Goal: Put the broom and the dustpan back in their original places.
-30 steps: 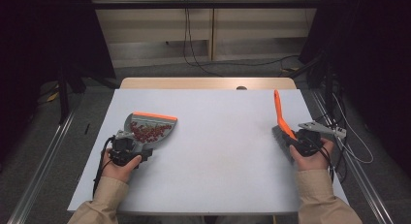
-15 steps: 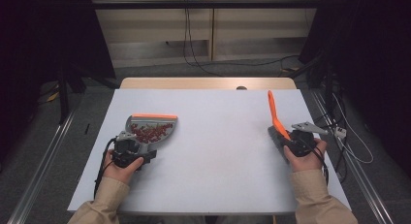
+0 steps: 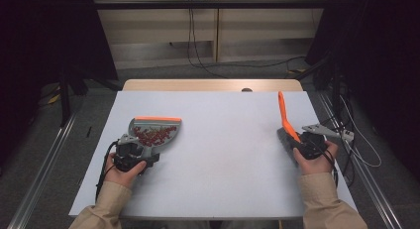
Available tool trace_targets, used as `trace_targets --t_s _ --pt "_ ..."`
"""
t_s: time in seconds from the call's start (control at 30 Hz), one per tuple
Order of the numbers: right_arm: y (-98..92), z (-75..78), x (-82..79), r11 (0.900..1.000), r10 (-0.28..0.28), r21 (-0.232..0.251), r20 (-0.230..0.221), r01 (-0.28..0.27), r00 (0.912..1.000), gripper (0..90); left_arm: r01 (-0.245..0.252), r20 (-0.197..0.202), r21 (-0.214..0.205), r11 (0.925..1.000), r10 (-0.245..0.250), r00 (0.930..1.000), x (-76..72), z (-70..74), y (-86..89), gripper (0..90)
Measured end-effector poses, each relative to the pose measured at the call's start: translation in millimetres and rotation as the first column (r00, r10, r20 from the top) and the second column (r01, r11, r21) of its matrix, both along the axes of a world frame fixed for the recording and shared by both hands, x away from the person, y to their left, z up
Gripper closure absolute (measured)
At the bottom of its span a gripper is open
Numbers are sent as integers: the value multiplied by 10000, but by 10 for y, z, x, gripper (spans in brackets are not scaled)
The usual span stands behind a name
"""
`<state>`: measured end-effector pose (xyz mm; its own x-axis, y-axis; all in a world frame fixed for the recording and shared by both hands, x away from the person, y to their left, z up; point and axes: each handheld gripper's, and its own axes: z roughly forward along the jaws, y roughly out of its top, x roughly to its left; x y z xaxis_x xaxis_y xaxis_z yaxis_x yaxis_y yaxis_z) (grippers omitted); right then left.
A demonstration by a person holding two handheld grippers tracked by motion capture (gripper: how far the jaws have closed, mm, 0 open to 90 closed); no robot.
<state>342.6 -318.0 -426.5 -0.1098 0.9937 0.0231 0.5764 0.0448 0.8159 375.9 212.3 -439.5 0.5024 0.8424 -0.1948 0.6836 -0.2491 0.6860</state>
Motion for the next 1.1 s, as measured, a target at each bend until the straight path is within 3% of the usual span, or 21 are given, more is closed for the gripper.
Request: trace_targets --t_s 0.2,0.67,0.9,1.1 --pt "-22 2 -16 10000 -12 -38 42 12 10000 709 15 147 11 10000 -16 9999 -10 4 -3 341" --pt "-25 11 -4 10000 -13 10 77 13 10000 708 136 89 19 9999 -136 9999 -7 12 11 398" --pt "-39 0 11 9984 -291 -494 28 292 9996 709 153 58 -18 9999 -153 9999 -2 12 15 399" --pt "61 -40 9 9975 32 -699 50 -28 10000 706 196 84 13 9998 -197 9998 -3 13 15 392"
